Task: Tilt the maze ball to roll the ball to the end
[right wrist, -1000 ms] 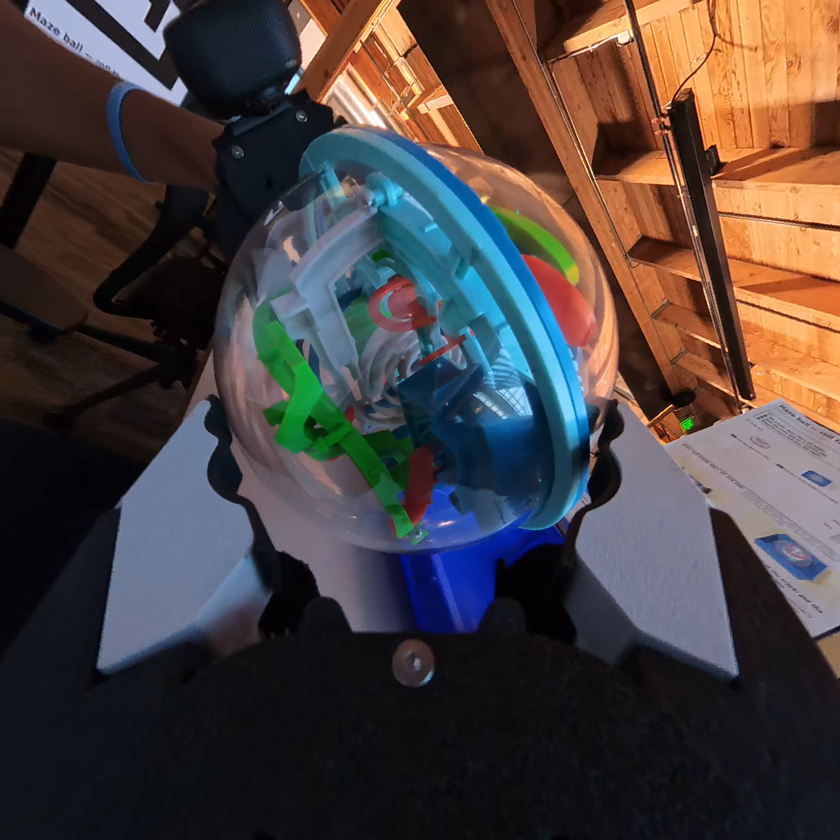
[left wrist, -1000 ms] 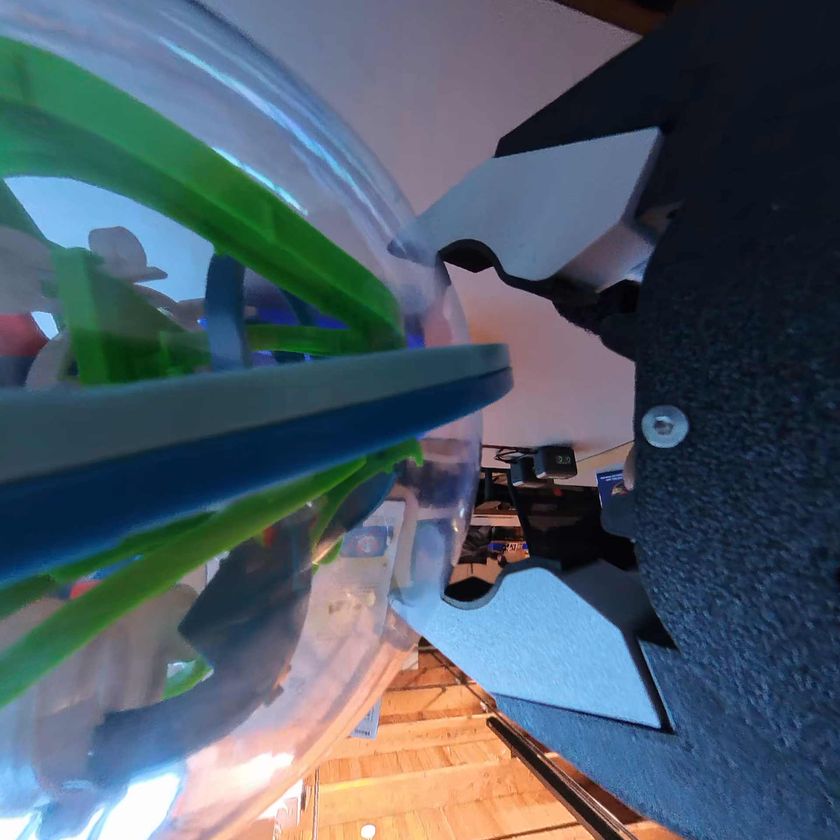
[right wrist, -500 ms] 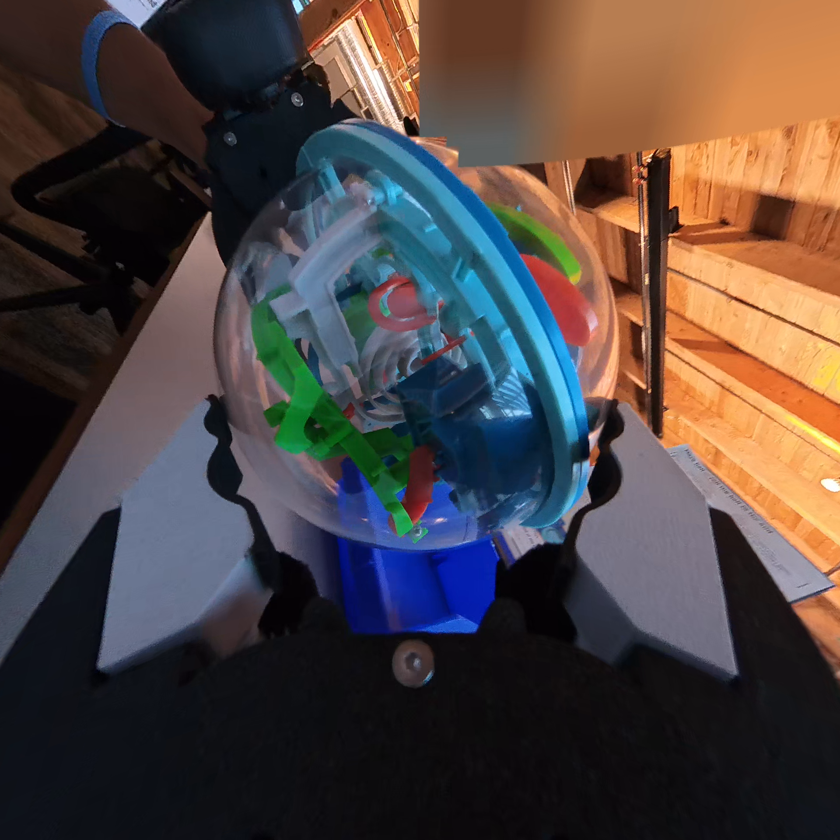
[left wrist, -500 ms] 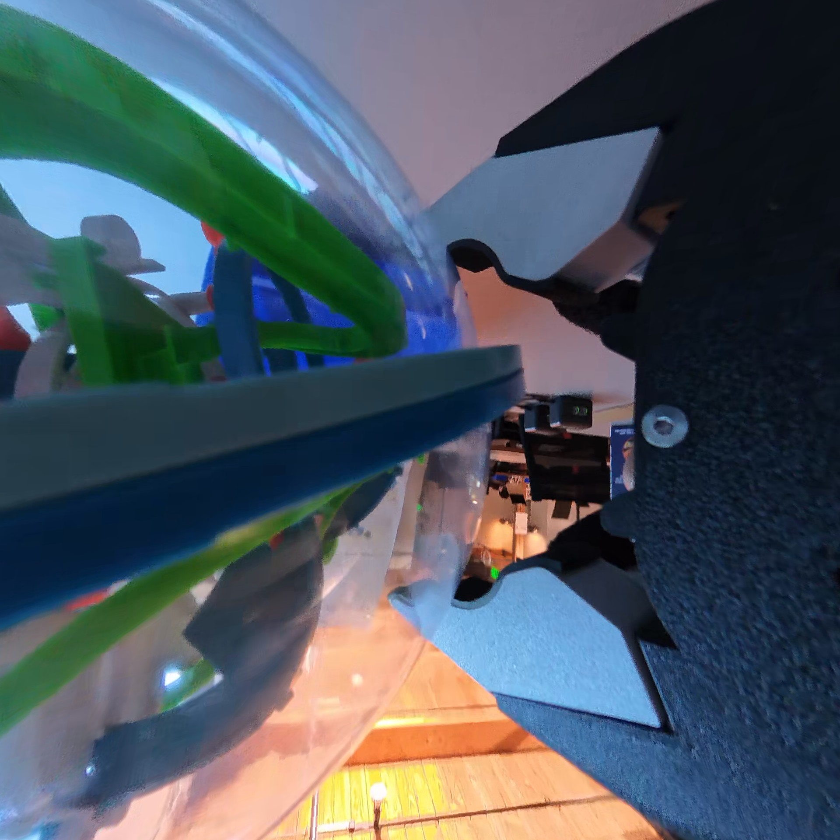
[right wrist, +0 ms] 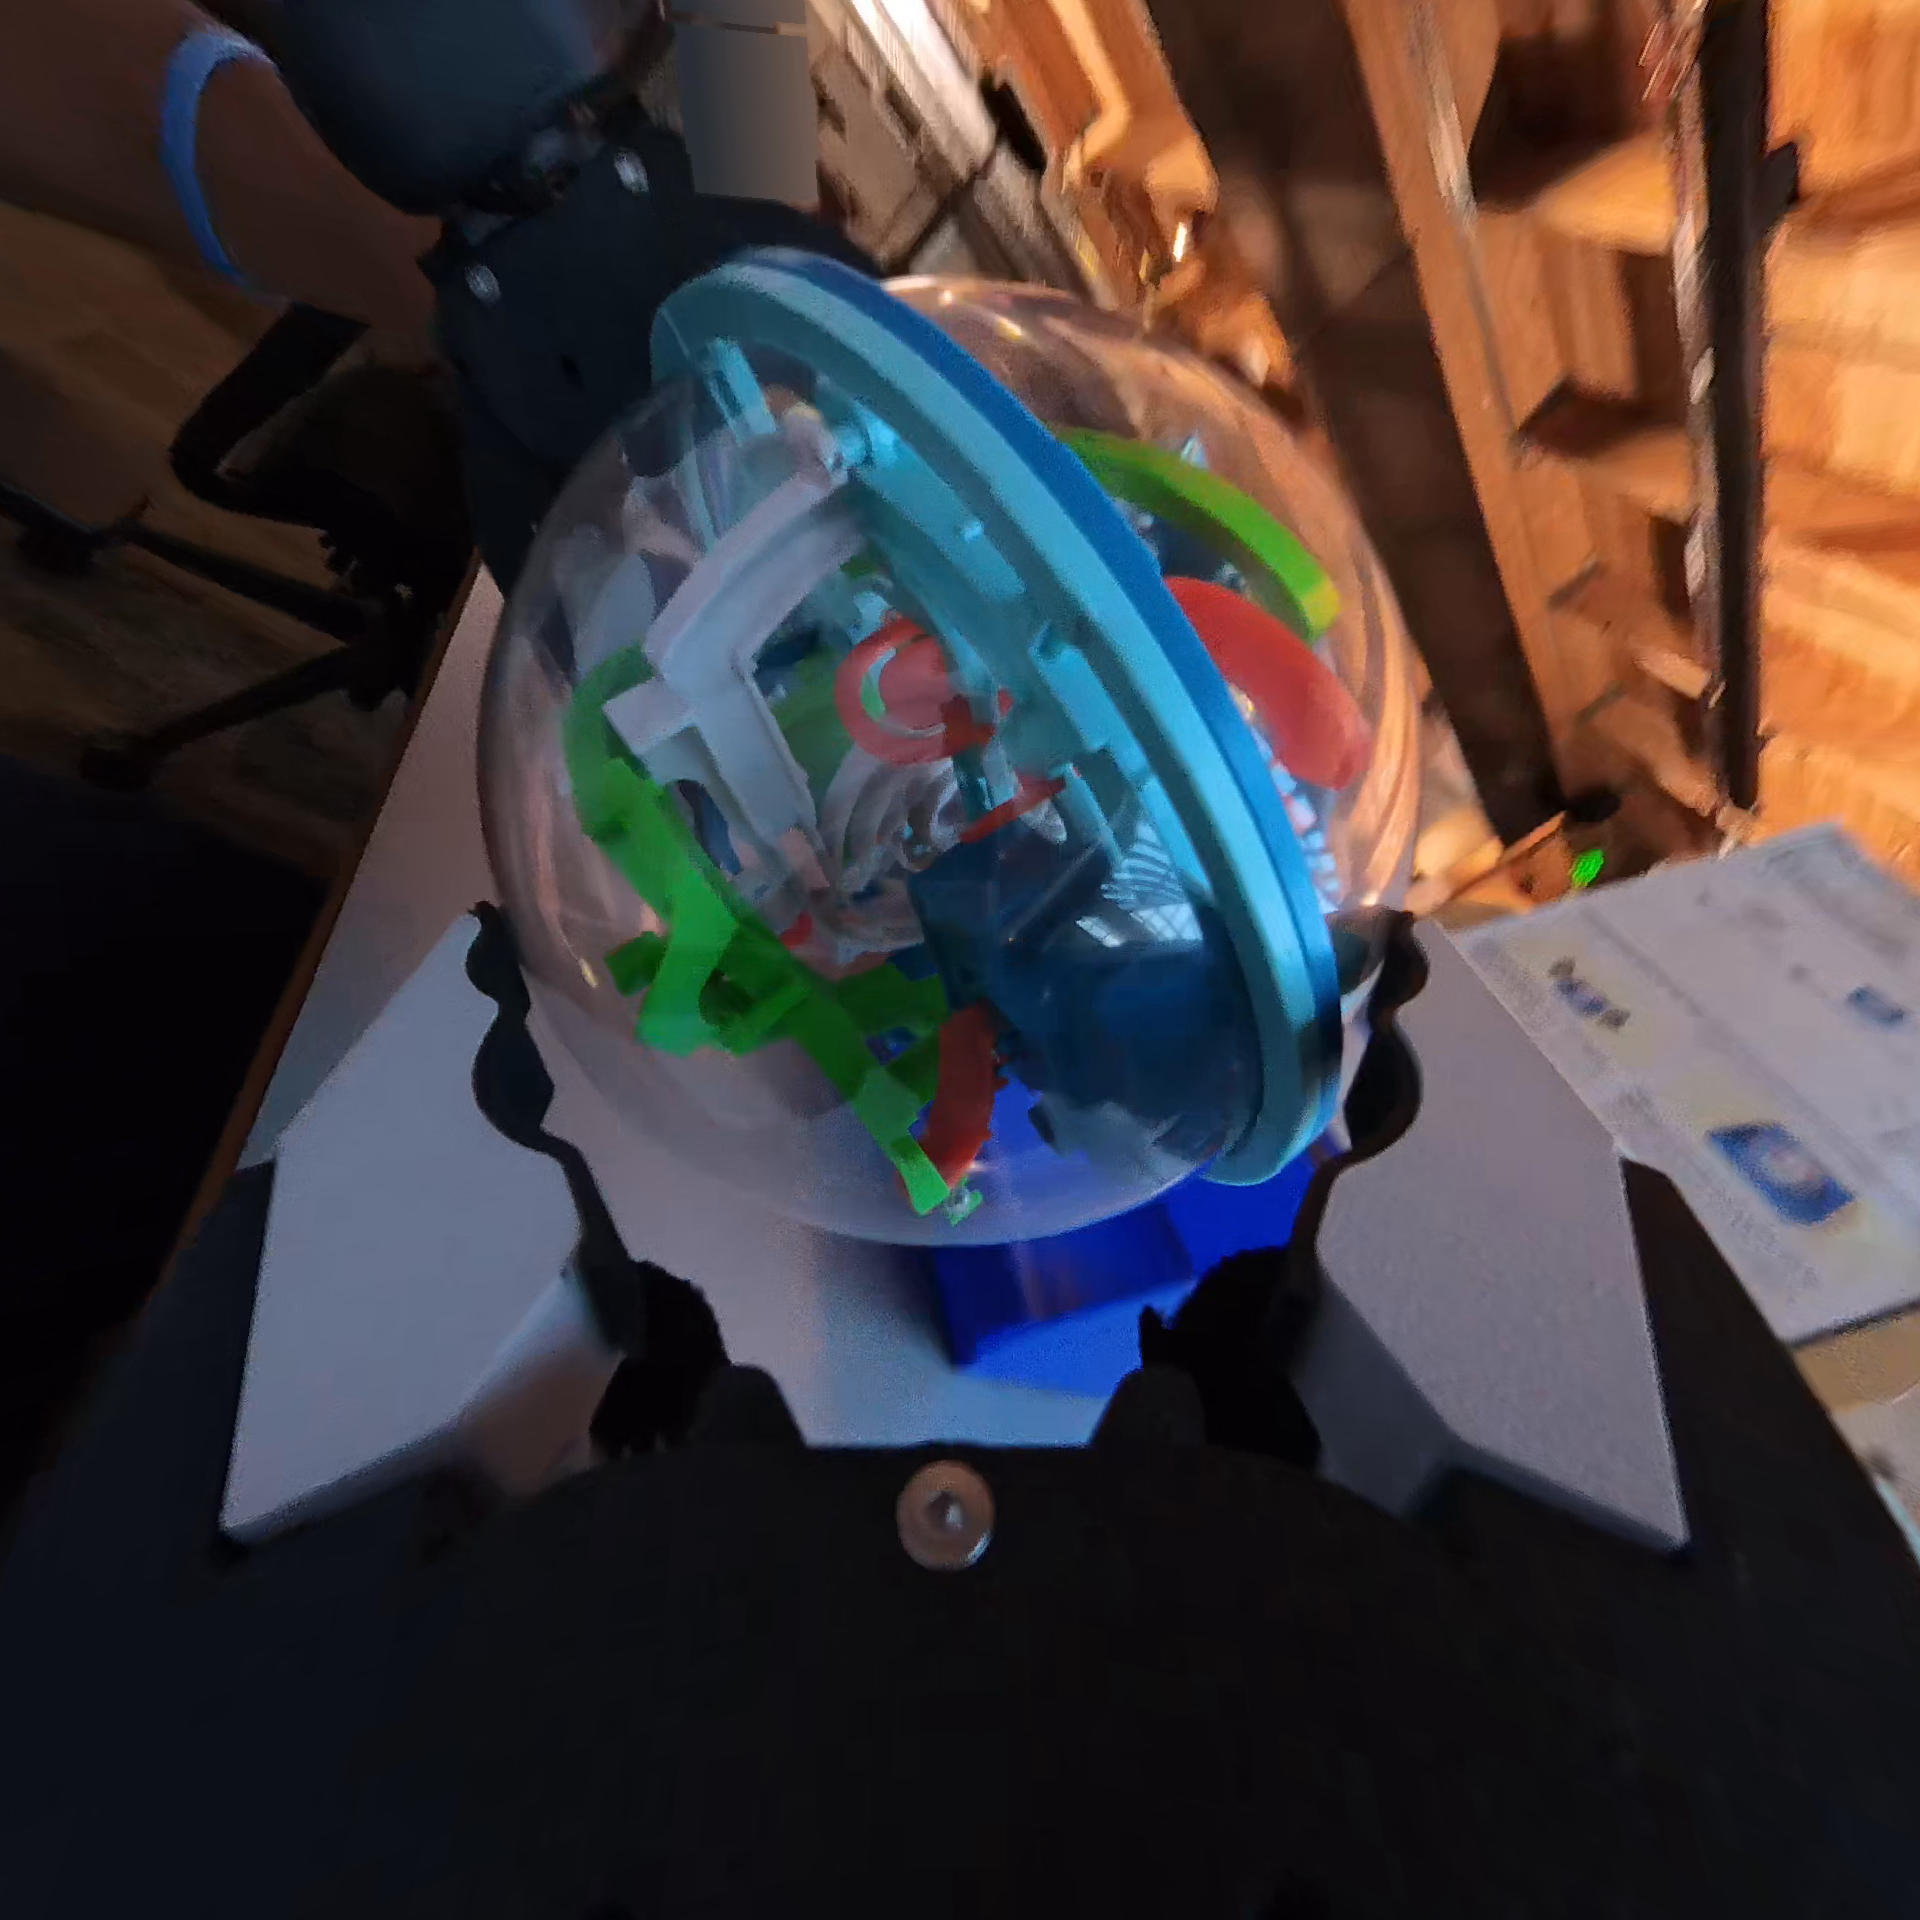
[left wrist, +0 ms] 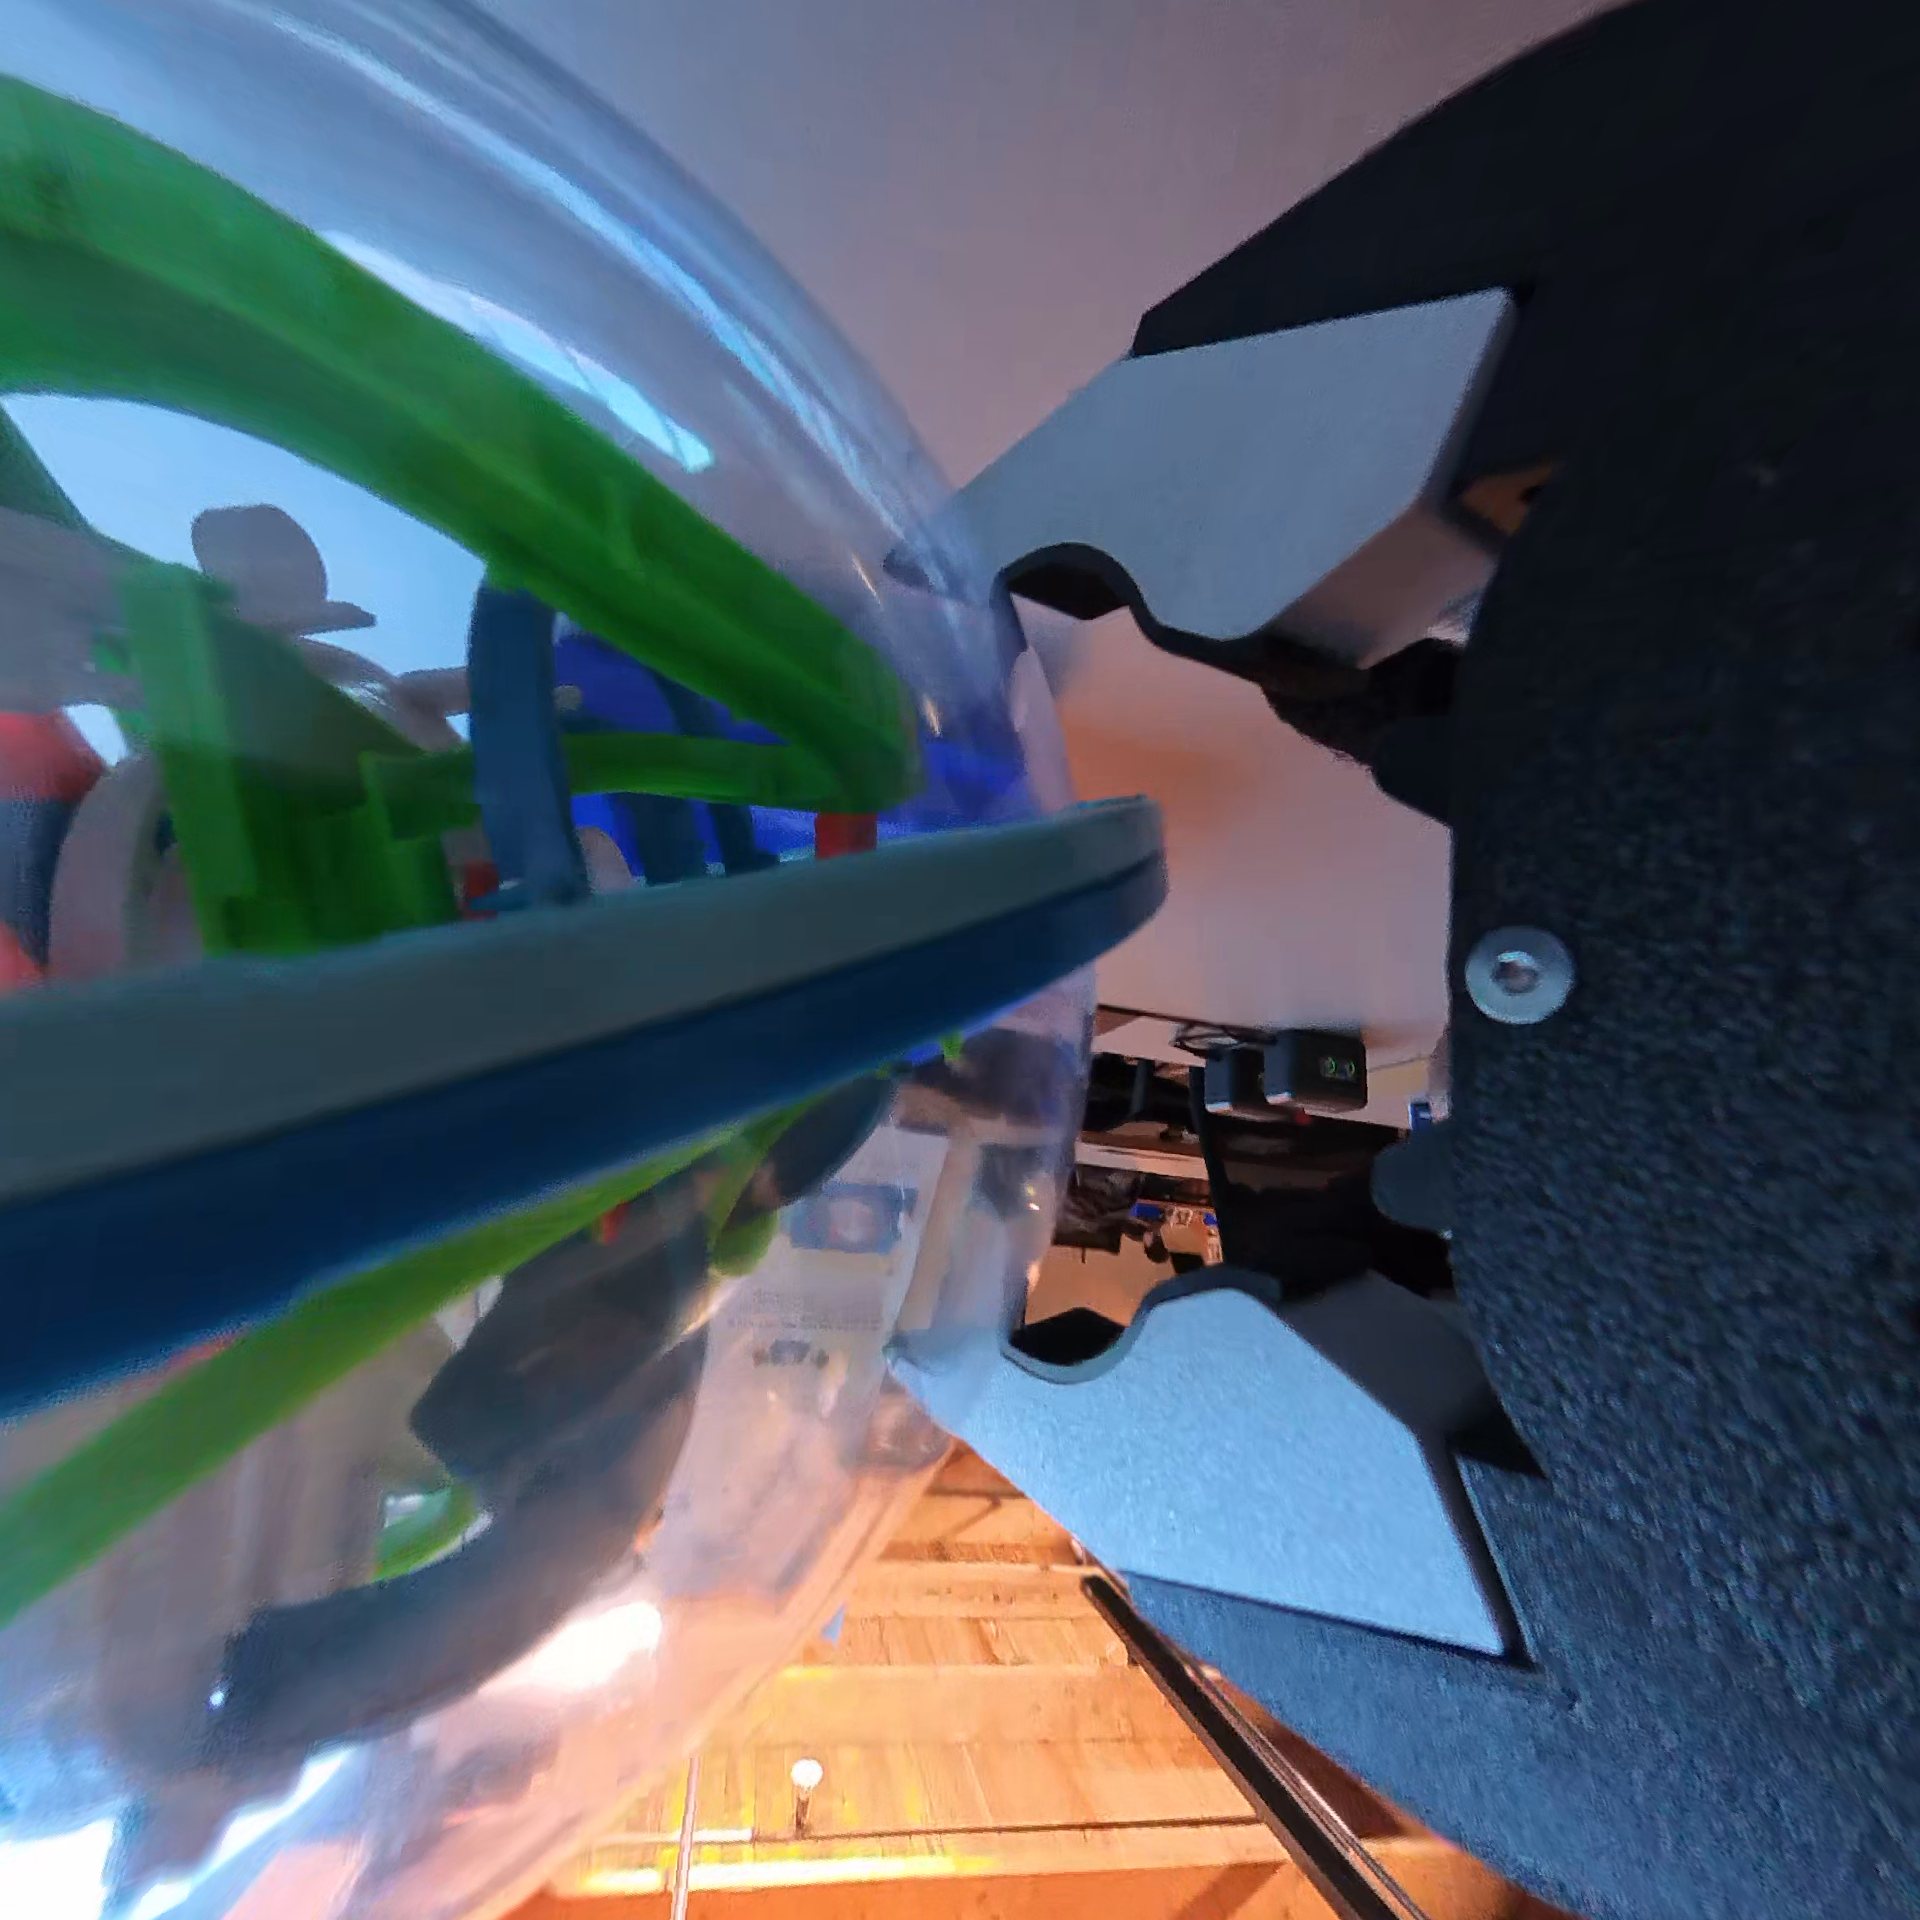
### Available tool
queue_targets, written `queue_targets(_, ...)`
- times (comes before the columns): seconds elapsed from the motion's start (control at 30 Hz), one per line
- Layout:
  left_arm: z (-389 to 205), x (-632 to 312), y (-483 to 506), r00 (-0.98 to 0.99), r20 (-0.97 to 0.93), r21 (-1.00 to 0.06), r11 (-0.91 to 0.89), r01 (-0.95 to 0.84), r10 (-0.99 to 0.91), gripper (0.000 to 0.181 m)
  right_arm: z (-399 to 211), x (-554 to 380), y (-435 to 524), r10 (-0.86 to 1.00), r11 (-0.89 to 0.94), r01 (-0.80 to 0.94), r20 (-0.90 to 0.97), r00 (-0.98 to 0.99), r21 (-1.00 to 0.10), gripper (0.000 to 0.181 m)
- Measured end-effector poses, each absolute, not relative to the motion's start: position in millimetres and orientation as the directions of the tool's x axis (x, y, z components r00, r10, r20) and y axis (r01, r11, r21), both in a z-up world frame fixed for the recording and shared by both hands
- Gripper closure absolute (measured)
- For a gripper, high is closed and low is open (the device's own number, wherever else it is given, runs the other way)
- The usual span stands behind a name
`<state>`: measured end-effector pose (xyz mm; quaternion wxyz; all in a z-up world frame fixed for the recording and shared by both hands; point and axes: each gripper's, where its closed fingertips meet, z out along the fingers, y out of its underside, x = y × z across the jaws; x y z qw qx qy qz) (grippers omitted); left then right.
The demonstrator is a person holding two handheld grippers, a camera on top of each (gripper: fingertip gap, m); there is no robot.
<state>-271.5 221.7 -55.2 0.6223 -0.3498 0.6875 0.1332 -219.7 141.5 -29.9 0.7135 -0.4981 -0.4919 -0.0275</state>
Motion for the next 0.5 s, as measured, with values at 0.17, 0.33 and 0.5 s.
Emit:
queue_targets(0.17, -68, -271, 225, 0.004, -0.947, -0.245, 0.717, -0.652, -0.32, 0.05, -53, -206, 159, 0.53, 0.268, 0.64, 0.665, 0.527, -0.72, 0.027)
queue_targets(0.33, -81, -275, 238, -0.012, -0.965, -0.182, 0.701, -0.69, -0.262, 0.05, -74, -203, 175, 0.509, 0.221, 0.684, 0.68, 0.527, -0.695, 0.027)
queue_targets(0.5, -110, -279, 236, -0.049, -0.958, -0.17, 0.697, -0.697, -0.282, 0.05, -111, -200, 177, 0.554, 0.076, 0.734, 0.641, 0.532, -0.675, 0.027)
